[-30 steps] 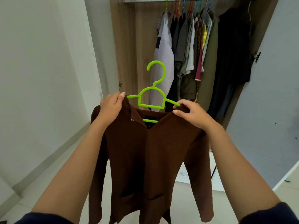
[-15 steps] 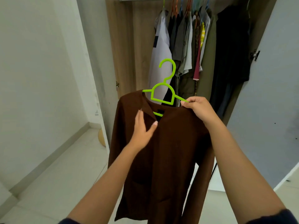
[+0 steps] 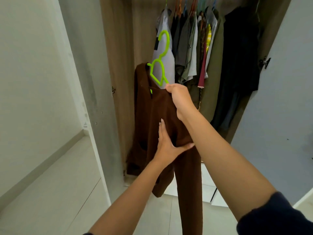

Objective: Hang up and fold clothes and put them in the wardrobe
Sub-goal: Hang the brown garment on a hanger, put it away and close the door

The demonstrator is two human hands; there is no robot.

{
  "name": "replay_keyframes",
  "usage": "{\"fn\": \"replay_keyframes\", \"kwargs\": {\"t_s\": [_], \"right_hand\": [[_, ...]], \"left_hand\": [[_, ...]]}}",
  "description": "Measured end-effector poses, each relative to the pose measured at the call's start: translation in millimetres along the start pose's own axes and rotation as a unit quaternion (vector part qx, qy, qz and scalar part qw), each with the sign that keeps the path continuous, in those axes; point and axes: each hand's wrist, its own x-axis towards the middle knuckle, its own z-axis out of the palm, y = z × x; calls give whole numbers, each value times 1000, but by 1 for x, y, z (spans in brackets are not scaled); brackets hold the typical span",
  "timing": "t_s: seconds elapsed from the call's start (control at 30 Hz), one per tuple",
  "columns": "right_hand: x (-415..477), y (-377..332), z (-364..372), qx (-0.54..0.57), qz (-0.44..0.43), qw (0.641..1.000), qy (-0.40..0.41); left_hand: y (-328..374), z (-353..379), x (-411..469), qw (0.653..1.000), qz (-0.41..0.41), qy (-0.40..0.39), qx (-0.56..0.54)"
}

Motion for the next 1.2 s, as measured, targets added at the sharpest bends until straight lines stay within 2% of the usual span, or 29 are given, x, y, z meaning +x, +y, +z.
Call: {"fn": "replay_keyframes", "kwargs": {"t_s": [0.27,0.67,1.2], "right_hand": [[83,-12,63,4,-33,999,-17],[268,-59,141,13,-26,999,-26],[485,-105,192,7,-135,990,-40]], "left_hand": [[-21,-68,98,995,15,93,-25],[-38,-152,322,984,69,149,-67],[-24,-203,568,963,152,187,-118]]}}
